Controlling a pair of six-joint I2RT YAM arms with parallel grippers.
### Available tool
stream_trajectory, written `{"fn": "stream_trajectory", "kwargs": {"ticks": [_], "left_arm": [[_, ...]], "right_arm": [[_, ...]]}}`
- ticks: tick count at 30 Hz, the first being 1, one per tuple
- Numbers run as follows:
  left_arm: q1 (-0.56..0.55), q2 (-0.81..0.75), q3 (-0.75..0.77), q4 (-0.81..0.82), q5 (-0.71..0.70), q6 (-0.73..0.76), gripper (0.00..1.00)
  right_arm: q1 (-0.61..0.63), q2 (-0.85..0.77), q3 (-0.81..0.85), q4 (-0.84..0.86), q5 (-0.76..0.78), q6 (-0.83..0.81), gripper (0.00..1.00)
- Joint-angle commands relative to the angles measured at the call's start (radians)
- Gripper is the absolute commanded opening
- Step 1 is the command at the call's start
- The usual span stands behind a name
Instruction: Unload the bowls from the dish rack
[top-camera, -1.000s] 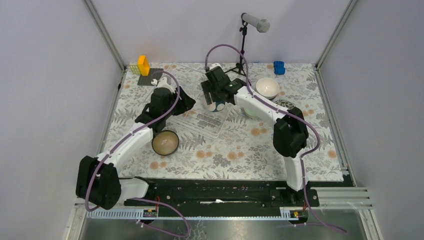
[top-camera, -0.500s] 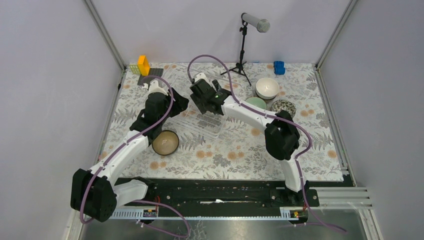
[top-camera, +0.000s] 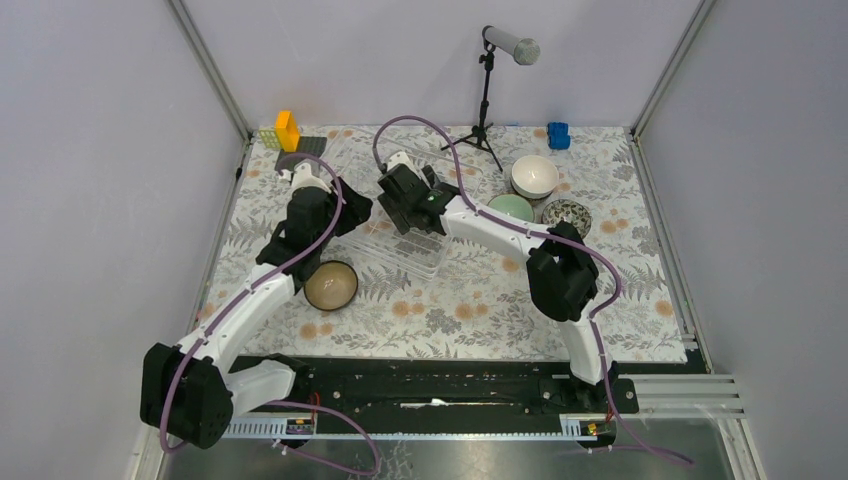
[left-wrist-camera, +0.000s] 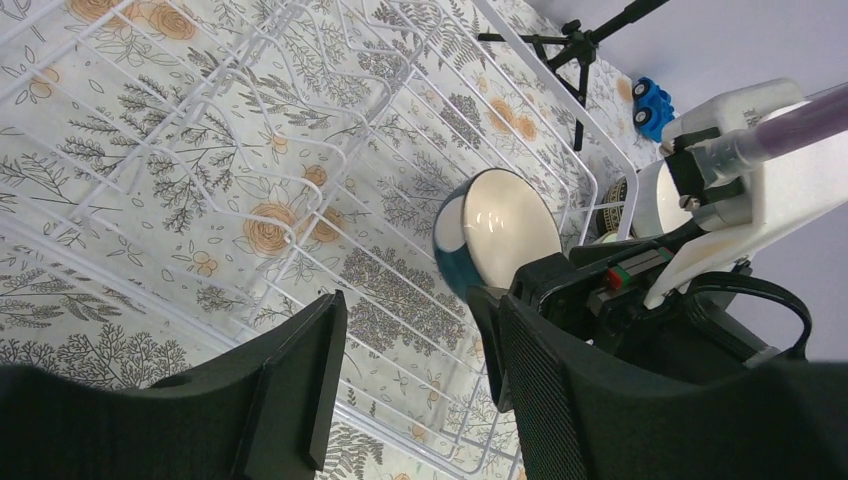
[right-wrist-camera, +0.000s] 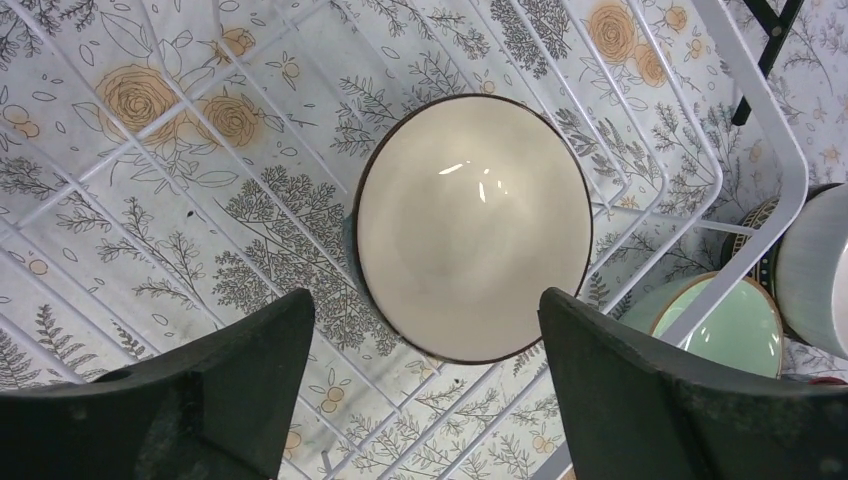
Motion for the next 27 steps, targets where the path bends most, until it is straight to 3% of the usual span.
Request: {"fn": "stream_trajectory", "kwargs": {"ticks": [1,12,24,27], "left_arm": [[0.010,-0.038,-0.010,0.027,-0.019,0.006,0.63],[0.022,-0.060,-0.012,0.009,-0.017,0.011,0.63],[0.029,-0.087,-0.006,-0.022,-0.029,0.020,0.64],[0.031,-0.090,-0.006,-0.025,-0.034,0.019,0.64]], "right_arm": [[0.000,-0.044,0.005,0.013,-0.008,0.045,0.86],[-0.016,-0.006,0.037,-0.053,-0.108,0.060,0.64],[-0.015,0.102,0.098,-0.091,-0.055,0.024,0.54],[-0.015,0.122,0.121,-0.111,-0.046,0.009,0.41]]}}
